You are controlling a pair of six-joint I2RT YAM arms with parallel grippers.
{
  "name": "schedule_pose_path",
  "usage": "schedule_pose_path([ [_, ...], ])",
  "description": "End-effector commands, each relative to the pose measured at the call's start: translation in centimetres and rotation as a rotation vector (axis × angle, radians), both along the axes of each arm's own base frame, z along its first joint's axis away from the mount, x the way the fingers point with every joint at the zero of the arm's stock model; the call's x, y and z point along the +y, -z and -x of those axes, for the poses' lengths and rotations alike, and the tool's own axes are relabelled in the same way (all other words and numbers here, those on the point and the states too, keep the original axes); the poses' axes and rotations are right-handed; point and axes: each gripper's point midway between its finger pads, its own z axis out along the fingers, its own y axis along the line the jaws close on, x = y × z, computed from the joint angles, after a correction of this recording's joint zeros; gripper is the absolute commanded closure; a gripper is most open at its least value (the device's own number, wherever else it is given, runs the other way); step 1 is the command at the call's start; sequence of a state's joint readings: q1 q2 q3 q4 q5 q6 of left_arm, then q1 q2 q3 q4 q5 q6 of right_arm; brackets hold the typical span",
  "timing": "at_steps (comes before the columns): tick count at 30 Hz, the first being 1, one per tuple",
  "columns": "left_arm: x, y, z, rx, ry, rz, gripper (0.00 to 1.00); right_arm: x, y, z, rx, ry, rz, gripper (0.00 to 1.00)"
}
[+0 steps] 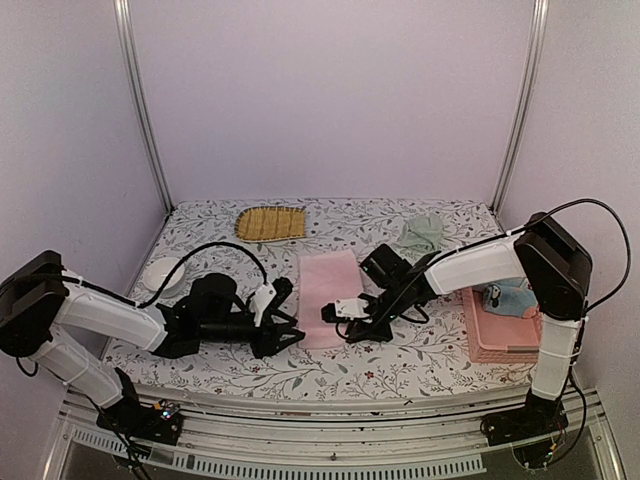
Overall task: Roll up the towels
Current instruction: Pick up the towel from the center of the board, then roll the towel at the center of the board.
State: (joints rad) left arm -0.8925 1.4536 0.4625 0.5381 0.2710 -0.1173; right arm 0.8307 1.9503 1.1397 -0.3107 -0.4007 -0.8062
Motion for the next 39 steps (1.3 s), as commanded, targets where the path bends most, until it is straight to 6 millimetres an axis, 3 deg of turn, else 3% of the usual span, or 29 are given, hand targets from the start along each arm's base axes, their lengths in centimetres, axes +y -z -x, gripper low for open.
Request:
schedule_pose_path([
  [1, 1.2, 0.6, -0.6, -0.013, -0.051, -0.03, 0.58, -3.4, 4.4, 2.1, 0.094, 0.04, 0.182, 0.88],
  [8, 0.5, 0.4, -0.1, -0.067, -0.009, -0.079, 0.58, -1.7, -1.1, 5.9, 0.35, -0.064, 0.056, 0.96],
  [15, -2.8, 0.3, 1.6, -0.184, 0.079, -0.114, 0.56, -1.1, -3.8, 5.2, 0.567, -0.044, -0.048, 0.96],
  [24, -6.7, 2.5, 3.8, -0.198, 0.225, -0.155, 0.54, -1.5, -3.0, 3.9, 0.781, 0.014, -0.075, 0.96],
  [36, -9.2, 5.5, 2.1, -0.235, 0.241, -0.234, 0.54, -1.5, -2.2, 3.9, 0.839, 0.015, -0.076, 0.96],
  [39, -9.3, 5.9, 1.8, -0.248, 0.239, -0.254, 0.59, -1.5, -2.2, 4.0, 0.842, 0.014, -0.079, 0.96],
])
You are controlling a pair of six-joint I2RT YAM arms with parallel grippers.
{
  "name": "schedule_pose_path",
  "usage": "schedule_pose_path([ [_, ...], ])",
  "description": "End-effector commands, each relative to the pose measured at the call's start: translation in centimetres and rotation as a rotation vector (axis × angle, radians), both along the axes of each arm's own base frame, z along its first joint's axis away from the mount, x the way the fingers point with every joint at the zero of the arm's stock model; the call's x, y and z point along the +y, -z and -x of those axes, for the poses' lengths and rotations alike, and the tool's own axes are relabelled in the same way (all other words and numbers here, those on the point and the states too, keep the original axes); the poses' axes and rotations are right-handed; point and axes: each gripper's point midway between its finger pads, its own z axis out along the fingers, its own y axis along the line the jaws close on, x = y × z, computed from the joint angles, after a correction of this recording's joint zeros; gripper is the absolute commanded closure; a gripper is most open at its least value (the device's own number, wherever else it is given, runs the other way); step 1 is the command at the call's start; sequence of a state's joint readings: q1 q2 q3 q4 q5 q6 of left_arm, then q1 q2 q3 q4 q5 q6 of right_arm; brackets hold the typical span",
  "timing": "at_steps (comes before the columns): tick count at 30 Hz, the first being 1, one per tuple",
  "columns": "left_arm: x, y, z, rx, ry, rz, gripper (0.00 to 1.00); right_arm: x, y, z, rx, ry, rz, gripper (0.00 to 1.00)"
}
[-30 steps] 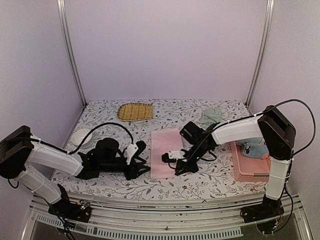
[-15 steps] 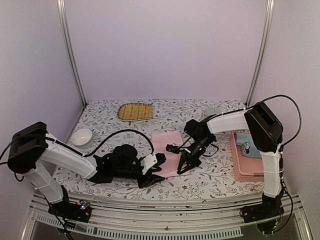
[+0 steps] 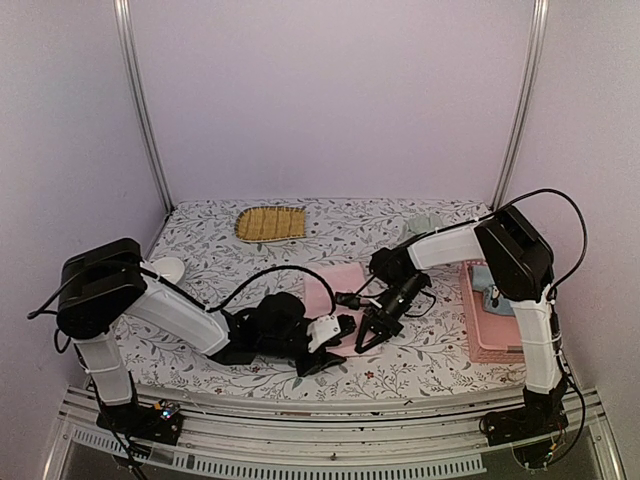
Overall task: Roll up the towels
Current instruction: Roll the towel at the center of the board.
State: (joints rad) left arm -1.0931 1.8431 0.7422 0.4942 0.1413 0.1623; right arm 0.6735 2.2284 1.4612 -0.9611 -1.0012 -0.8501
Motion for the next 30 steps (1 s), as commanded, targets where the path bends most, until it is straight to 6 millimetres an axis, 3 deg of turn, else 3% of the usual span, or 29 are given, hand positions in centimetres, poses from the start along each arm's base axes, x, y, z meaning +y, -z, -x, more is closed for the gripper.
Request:
schedule_pose_path([
  [1, -0.9, -0.1, -0.4, -0.049, 0.014, -0.007, 0.61, 0.3, -0.4, 0.0, 0.027, -0.001, -0.029, 0.96],
  [7, -0.8, -0.5, -0.2, -0.018, 0.033, 0.01, 0.91, 0.2, -0.7, 0.0, 0.024, -0.003, -0.031, 0.95],
  [10, -0.7, -0.3, -0.1, 0.014, 0.037, 0.009, 0.98, 0.3, -1.6, -0.1, 0.02, 0.002, -0.051, 0.94],
  [13, -0.5, -0.2, -0.6, 0.03, 0.015, 0.008, 0.96, 0.5, -2.3, -0.2, 0.008, 0.005, -0.067, 0.94],
  [17, -0.6, -0.3, -0.4, 0.046, 0.022, 0.01, 0.72, 0.5, -2.4, -0.3, 0.011, 0.008, -0.065, 0.94],
  [19, -0.7, -0.5, 0.0, 0.049, 0.046, 0.016, 0.69, 0.4, -2.4, -0.4, 0.015, 0.009, -0.063, 0.94],
  [26, -1.0, 0.3, -0.8, 0.018, 0.035, -0.032, 0.81, 0.5, -2.4, -0.4, 0.021, 0.013, -0.066, 0.94],
  [30, -0.9, 0.2, -0.9, 0.01, 0.034, -0.042, 0.96, 0.4, -2.7, -0.4, 0.02, 0.013, -0.062, 0.91],
])
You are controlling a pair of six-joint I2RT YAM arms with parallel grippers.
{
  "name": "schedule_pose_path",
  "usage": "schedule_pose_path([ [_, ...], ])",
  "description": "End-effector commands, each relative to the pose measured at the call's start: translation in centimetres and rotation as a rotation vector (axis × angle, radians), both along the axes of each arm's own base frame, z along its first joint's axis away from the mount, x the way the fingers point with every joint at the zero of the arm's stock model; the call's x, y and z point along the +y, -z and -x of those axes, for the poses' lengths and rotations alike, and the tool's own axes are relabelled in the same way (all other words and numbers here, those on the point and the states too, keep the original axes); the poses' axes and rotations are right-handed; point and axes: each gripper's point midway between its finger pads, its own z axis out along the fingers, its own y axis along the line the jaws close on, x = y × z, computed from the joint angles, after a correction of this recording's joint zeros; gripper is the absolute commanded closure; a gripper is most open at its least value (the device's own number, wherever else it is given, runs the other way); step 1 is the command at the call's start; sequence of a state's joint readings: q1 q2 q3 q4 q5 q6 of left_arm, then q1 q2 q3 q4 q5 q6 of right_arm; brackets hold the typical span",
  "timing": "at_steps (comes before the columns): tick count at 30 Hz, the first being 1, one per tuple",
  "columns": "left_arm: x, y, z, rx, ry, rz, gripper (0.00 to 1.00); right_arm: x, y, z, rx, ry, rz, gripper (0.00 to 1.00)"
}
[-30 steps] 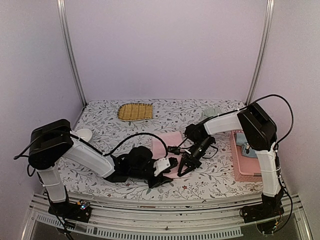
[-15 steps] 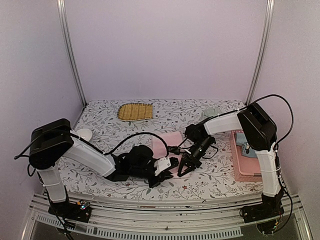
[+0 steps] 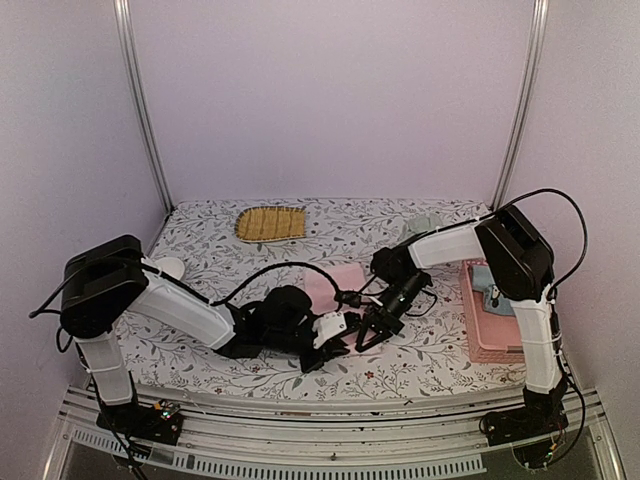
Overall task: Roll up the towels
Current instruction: Roll the towel at the center of the board.
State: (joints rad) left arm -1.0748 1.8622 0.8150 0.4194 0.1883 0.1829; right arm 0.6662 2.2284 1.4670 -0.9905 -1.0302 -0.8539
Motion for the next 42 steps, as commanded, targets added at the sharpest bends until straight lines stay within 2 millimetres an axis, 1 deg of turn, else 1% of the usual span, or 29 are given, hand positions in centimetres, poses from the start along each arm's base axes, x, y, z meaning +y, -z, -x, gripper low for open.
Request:
schedule_pose_path([
  [1, 0.1, 0.5, -0.2, -0.002, 0.009, -0.031, 0.98, 0.5, -2.2, -0.5, -0.017, 0.002, -0.052, 0.88],
  [2, 0.1, 0.4, -0.1, 0.005, 0.012, -0.032, 1.0, 0.4, -2.6, -0.5, -0.023, 0.001, -0.055, 0.84],
  [4, 0.2, 0.5, 0.2, 0.021, 0.016, -0.038, 1.0, 0.2, -3.7, -0.5, -0.033, -0.007, -0.067, 0.75],
  [8, 0.3, 0.5, 0.6, 0.049, 0.017, -0.033, 1.0, -0.1, -6.6, -0.8, -0.034, -0.007, -0.118, 0.6],
  [10, 0.3, 0.3, 0.8, 0.072, 0.02, -0.025, 1.0, -0.2, -7.8, -1.6, -0.059, -0.004, -0.149, 0.59],
  [12, 0.1, 0.2, 1.1, 0.102, 0.025, -0.017, 1.0, -0.1, -8.2, -3.3, -0.097, 0.035, -0.161, 0.6],
  [13, 0.1, 0.1, 1.2, 0.119, 0.023, -0.015, 1.0, 0.0, -8.0, -4.4, -0.134, 0.056, -0.159, 0.6],
  [15, 0.0, 0.0, 1.4, 0.164, 0.011, -0.016, 1.0, 0.3, -6.6, -7.0, -0.191, 0.131, -0.08, 0.64],
  [18, 0.2, 0.3, 2.1, 0.231, 0.008, -0.032, 1.0, 0.4, -3.1, -10.3, -0.275, 0.221, 0.072, 0.71],
  [20, 0.5, 0.5, 2.4, 0.258, 0.004, -0.037, 1.0, 0.3, -0.8, -11.8, -0.285, 0.254, 0.155, 0.73],
  [23, 0.8, 0.3, 2.7, 0.281, -0.007, -0.036, 1.0, 0.4, 1.5, -13.1, -0.296, 0.282, 0.224, 0.75],
  [26, 1.1, -0.2, 2.6, 0.298, -0.031, -0.023, 1.0, 0.3, 2.9, -14.0, -0.334, 0.298, 0.272, 0.75],
  [28, 1.3, -0.3, 2.2, 0.315, -0.056, -0.018, 1.0, 0.2, 3.2, -14.3, -0.345, 0.302, 0.286, 0.75],
  [32, 1.8, -0.2, 0.6, 0.405, -0.11, 0.016, 1.0, 0.6, 2.6, -13.6, -0.313, 0.289, 0.249, 0.74],
  [34, 1.9, 0.2, 0.0, 0.462, -0.116, 0.025, 1.0, 0.7, 2.3, -13.3, -0.306, 0.283, 0.236, 0.74],
  [39, 2.3, 1.0, -0.8, 0.608, -0.113, 0.071, 1.0, 0.6, 2.4, -13.2, -0.304, 0.286, 0.238, 0.74],
  [42, 2.5, 1.6, -0.8, 0.681, -0.099, 0.08, 1.0, 0.6, 2.4, -13.1, -0.297, 0.286, 0.236, 0.73],
])
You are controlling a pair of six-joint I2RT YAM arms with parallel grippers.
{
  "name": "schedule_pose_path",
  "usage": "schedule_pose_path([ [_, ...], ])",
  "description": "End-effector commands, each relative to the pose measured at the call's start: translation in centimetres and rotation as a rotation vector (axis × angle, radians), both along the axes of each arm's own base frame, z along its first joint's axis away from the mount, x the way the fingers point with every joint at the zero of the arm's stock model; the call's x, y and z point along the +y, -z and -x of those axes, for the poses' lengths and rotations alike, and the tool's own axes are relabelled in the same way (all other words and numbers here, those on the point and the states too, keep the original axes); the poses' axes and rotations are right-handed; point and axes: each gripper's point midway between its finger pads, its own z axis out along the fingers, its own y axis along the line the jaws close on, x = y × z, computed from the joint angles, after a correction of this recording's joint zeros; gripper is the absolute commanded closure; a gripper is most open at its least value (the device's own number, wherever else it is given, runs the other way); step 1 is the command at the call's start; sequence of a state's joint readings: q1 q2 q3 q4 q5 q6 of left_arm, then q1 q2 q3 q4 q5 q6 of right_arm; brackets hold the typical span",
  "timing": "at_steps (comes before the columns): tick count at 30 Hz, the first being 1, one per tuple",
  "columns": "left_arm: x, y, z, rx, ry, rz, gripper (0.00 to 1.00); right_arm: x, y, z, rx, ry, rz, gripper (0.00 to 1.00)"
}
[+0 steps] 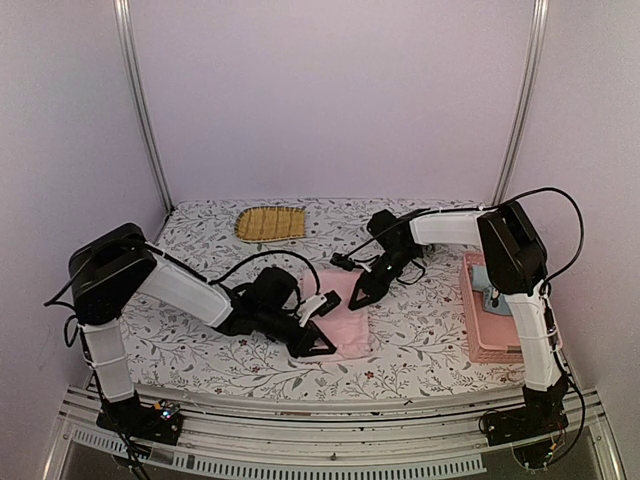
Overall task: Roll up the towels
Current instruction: Roll the towel at the center of the board.
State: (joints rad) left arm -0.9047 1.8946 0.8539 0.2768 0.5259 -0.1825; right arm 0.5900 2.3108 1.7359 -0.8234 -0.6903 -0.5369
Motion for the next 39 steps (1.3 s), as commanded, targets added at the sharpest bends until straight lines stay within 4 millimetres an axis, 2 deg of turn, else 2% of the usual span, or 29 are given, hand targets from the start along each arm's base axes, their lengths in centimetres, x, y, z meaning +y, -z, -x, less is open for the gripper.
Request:
schedule_pose_path([
  [1, -0.2, 0.4, 0.4, 0.149, 0.026, 0.051, 1.0, -0.2, 0.8, 0.1, -0.004, 0.006, 0.021, 0.73],
  [2, -0.3, 0.3, 0.5, 0.157, 0.032, 0.056, 1.0, -0.1, 0.5, 0.1, -0.003, 0.004, 0.016, 0.72],
  [3, -0.2, 1.4, 0.6, 0.188, 0.033, 0.037, 1.0, 0.0, -0.1, 0.1, -0.006, 0.002, 0.011, 0.71],
  [4, -0.3, 1.7, 0.8, 0.206, 0.036, 0.033, 1.0, -0.1, -0.9, 0.0, -0.016, 0.001, 0.001, 0.7],
  [7, -0.6, 2.1, 0.7, 0.254, 0.034, 0.028, 1.0, -0.7, -4.8, -0.1, -0.075, 0.0, -0.046, 0.67],
  [13, -1.5, 2.3, -0.1, 0.346, 0.032, -0.03, 1.0, -4.3, -12.5, 0.5, -0.201, 0.054, -0.125, 0.63],
  [17, -2.0, 2.9, -0.3, 0.422, 0.025, -0.08, 1.0, -6.4, -15.2, 2.9, -0.297, 0.043, -0.146, 0.64],
  [19, -2.3, 3.5, -0.4, 0.475, 0.016, -0.112, 1.0, -7.2, -16.7, 5.3, -0.321, -0.01, -0.177, 0.66],
  [20, -2.3, 3.9, -0.3, 0.508, 0.012, -0.133, 1.0, -7.5, -16.9, 6.4, -0.328, -0.04, -0.187, 0.67],
  [21, -2.5, 4.1, -0.3, 0.529, 0.011, -0.14, 1.0, -7.6, -17.0, 7.4, -0.361, -0.082, -0.195, 0.67],
  [23, -2.7, 4.4, -0.2, 0.567, 0.013, -0.148, 1.0, -7.4, -15.6, 9.2, -0.425, -0.153, -0.165, 0.66],
  [25, -2.9, 4.5, -0.2, 0.582, 0.013, -0.153, 1.0, -6.6, -12.3, 11.7, -0.463, -0.245, -0.084, 0.65],
  [27, -2.8, 4.8, -0.4, 0.584, -0.001, -0.169, 1.0, -5.9, -9.7, 12.6, -0.504, -0.308, -0.008, 0.65],
  [31, -2.4, 5.1, -0.6, 0.586, -0.036, -0.184, 1.0, -4.4, -6.1, 12.4, -0.588, -0.363, 0.08, 0.66],
  [39, -1.5, 5.9, -0.4, 0.627, -0.087, -0.155, 1.0, -2.5, -3.3, 12.3, -0.655, -0.406, 0.1, 0.63],
])
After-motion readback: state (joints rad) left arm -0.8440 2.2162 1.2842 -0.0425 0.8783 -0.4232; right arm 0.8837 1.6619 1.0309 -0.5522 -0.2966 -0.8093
